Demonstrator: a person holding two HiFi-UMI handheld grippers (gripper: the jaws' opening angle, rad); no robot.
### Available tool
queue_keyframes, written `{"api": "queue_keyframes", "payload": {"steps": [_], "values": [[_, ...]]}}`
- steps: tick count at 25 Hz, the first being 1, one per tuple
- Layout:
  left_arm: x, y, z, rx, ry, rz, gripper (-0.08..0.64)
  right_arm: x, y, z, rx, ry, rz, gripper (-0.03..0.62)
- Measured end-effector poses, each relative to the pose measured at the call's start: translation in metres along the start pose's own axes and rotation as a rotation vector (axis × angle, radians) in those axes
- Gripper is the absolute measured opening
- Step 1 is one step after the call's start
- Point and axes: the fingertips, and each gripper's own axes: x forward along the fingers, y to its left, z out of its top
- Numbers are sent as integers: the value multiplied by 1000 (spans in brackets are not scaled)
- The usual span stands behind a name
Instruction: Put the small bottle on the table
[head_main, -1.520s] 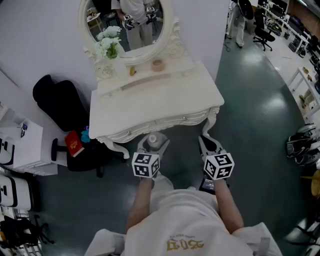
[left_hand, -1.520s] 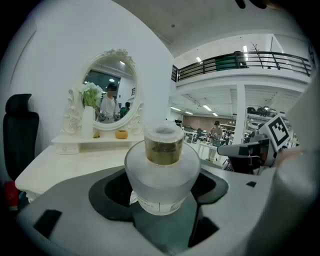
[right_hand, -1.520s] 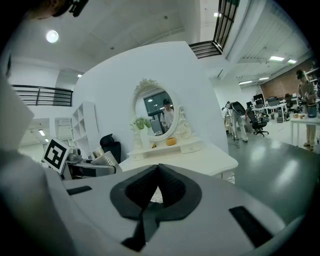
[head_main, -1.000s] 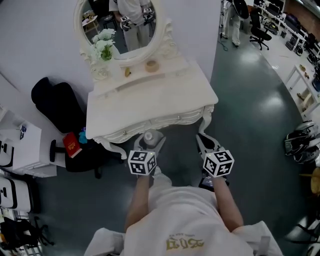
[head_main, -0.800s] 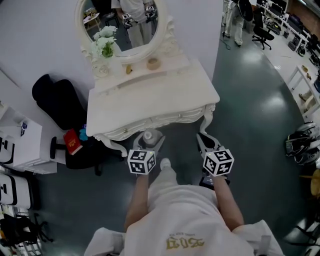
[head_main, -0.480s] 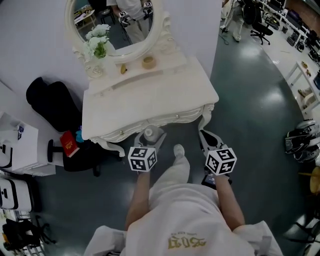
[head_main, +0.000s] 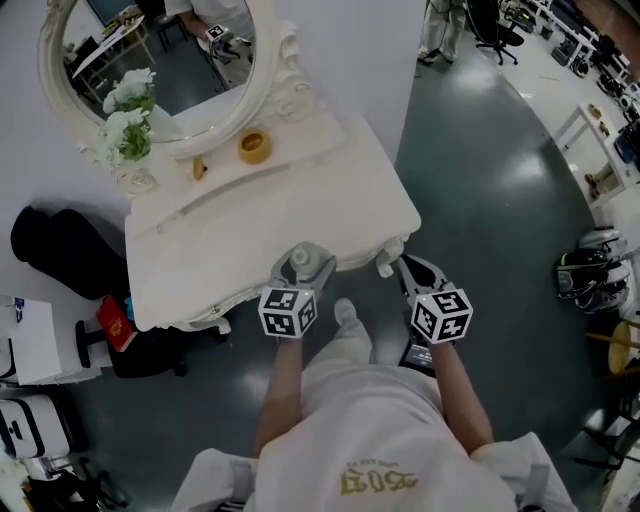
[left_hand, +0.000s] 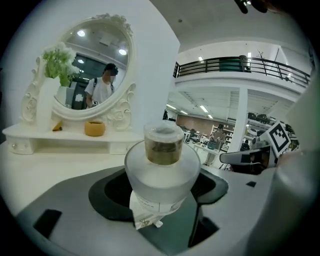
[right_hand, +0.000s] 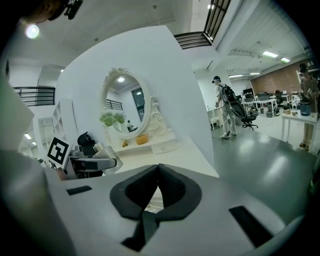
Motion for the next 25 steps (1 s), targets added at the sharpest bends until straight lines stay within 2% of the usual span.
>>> {"api": "queue_keyframes", "payload": {"steps": [6, 11, 16, 25], "values": [[76, 27, 32, 40, 13, -28, 347, 63, -43, 21, 21, 33, -14, 11], [120, 43, 43, 51, 49, -39, 347, 101, -67, 35, 35, 56, -8, 12], [150, 55, 40, 56, 87, -43, 347, 124, -87, 37, 55, 75, -17, 11], [184, 62, 9, 97, 193, -83, 348, 148, -98, 24, 86, 120, -28, 12]]}}
